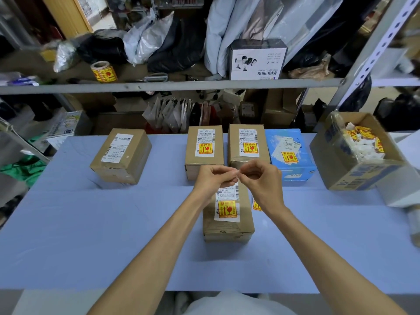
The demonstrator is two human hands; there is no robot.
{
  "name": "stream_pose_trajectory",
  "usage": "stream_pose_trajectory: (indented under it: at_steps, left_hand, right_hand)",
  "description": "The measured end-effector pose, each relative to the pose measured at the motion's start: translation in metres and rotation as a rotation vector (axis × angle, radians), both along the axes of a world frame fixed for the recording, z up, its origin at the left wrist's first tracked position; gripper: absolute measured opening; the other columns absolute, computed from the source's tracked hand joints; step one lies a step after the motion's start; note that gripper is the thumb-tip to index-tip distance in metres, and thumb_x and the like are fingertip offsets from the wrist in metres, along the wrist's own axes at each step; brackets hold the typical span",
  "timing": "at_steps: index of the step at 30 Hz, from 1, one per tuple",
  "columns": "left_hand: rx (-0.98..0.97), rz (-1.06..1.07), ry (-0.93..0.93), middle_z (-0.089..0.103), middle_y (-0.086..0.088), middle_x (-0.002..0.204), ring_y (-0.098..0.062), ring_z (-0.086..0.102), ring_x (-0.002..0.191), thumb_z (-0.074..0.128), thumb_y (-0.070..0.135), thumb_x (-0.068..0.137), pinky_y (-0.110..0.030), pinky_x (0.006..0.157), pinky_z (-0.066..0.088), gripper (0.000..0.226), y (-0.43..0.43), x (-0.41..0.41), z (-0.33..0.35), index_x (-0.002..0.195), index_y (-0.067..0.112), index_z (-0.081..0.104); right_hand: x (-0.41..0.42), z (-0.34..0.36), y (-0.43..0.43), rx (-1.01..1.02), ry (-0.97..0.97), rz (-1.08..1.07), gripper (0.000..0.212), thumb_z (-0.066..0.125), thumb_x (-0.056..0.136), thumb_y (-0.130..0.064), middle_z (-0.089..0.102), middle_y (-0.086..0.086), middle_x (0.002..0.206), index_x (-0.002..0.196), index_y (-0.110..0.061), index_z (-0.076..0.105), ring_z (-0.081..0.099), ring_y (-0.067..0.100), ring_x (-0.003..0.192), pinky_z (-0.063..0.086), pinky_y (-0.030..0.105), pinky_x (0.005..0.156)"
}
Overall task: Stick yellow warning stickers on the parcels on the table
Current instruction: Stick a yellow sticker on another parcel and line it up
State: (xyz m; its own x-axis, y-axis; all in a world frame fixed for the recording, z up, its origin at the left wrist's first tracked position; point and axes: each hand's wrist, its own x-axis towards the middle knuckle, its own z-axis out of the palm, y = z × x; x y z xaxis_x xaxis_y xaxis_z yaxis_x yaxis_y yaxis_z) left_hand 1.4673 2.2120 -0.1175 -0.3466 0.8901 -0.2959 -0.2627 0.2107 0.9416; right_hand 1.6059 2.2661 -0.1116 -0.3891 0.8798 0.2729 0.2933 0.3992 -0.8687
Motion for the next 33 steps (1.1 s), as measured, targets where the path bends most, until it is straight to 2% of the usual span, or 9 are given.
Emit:
stream_pose_trajectory:
  at_steps: [3,7,10,14,16,21,25,30,33]
  left_hand:
    - [-0.016,0.03,0.023,0.072,-0.012,0.08,-0.018,0.07,0.073,0.069,0.001,0.083,-0.021,0.066,0.058,0.008,0.006,0.009,0.002,0.09,0.001,0.073]
    - [-0.034,0.034,0.091,0.072,-0.021,0.093,-0.026,0.07,0.083,0.068,0.002,0.083,-0.03,0.076,0.059,0.015,0.015,0.017,0.004,0.097,-0.002,0.072]
    - [-0.044,0.018,0.079,0.07,-0.022,0.096,-0.026,0.069,0.085,0.067,0.002,0.085,-0.031,0.08,0.058,0.018,0.02,0.021,0.003,0.103,-0.004,0.07]
    - [-0.02,-0.071,0.093,0.071,-0.016,0.089,-0.021,0.068,0.079,0.065,0.002,0.087,-0.028,0.078,0.058,0.015,0.037,0.032,0.003,0.101,-0.001,0.07]
    - [0.013,-0.141,0.126,0.071,-0.017,0.092,-0.02,0.068,0.082,0.064,0.002,0.088,-0.028,0.079,0.058,0.017,0.05,0.04,0.005,0.103,-0.001,0.071]
    - [0.049,-0.288,0.49,0.073,-0.013,0.089,-0.02,0.069,0.082,0.066,0.005,0.085,-0.032,0.08,0.056,0.015,0.099,0.072,0.009,0.097,0.005,0.075]
    - [0.068,-0.442,0.732,0.072,-0.001,0.088,-0.011,0.065,0.082,0.065,0.007,0.083,-0.019,0.072,0.048,0.016,0.143,0.105,0.016,0.094,0.011,0.076]
    - [0.062,-0.577,1.102,0.072,-0.006,0.095,-0.021,0.065,0.093,0.063,0.014,0.082,-0.029,0.078,0.048,0.024,0.196,0.155,0.03,0.105,0.016,0.07]
    - [0.072,-0.644,1.248,0.069,-0.008,0.106,-0.026,0.06,0.103,0.063,0.019,0.083,-0.036,0.082,0.05,0.029,0.225,0.183,0.038,0.111,0.015,0.064]
  right_hand:
    - [-0.001,-0.005,-0.001,0.148,-0.095,0.007,0.01,0.076,0.077,-0.006,0.071,0.002,0.075,0.083,-0.005,0.068,0.067,0.011,0.069,0.058,0.026,0.067]
    - [0.003,-0.008,0.002,0.282,-0.176,0.03,0.013,0.069,0.08,0.004,0.073,0.008,0.081,0.09,-0.003,0.069,0.069,0.02,0.074,0.058,0.034,0.069]
    - [0.012,-0.004,0.014,0.257,-0.209,0.109,0.016,0.069,0.082,0.0,0.074,0.009,0.086,0.097,-0.001,0.069,0.07,0.021,0.08,0.058,0.035,0.073]
    - [0.03,0.006,0.035,0.166,-0.172,0.066,0.016,0.077,0.076,-0.003,0.073,0.008,0.08,0.089,-0.001,0.068,0.069,0.016,0.074,0.059,0.03,0.07]
    - [0.044,0.011,0.047,0.15,-0.155,0.03,0.015,0.078,0.075,-0.004,0.071,0.007,0.075,0.085,-0.003,0.068,0.068,0.015,0.069,0.059,0.028,0.067]
    - [0.087,0.016,0.084,0.107,-0.222,-0.079,0.011,0.071,0.072,0.003,0.071,0.007,0.072,0.081,-0.004,0.072,0.068,0.018,0.066,0.057,0.039,0.068]
    - [0.131,0.022,0.115,0.118,-0.278,-0.165,0.013,0.07,0.072,0.002,0.07,0.006,0.075,0.083,-0.005,0.072,0.065,0.019,0.067,0.056,0.038,0.068]
    - [0.181,0.03,0.154,0.131,-0.336,-0.256,0.014,0.068,0.071,0.003,0.07,0.006,0.074,0.081,-0.007,0.072,0.063,0.017,0.066,0.054,0.034,0.066]
    - [0.206,0.034,0.182,0.133,-0.357,-0.319,0.01,0.069,0.072,0.001,0.071,0.005,0.073,0.078,-0.007,0.073,0.062,0.014,0.067,0.051,0.029,0.065]
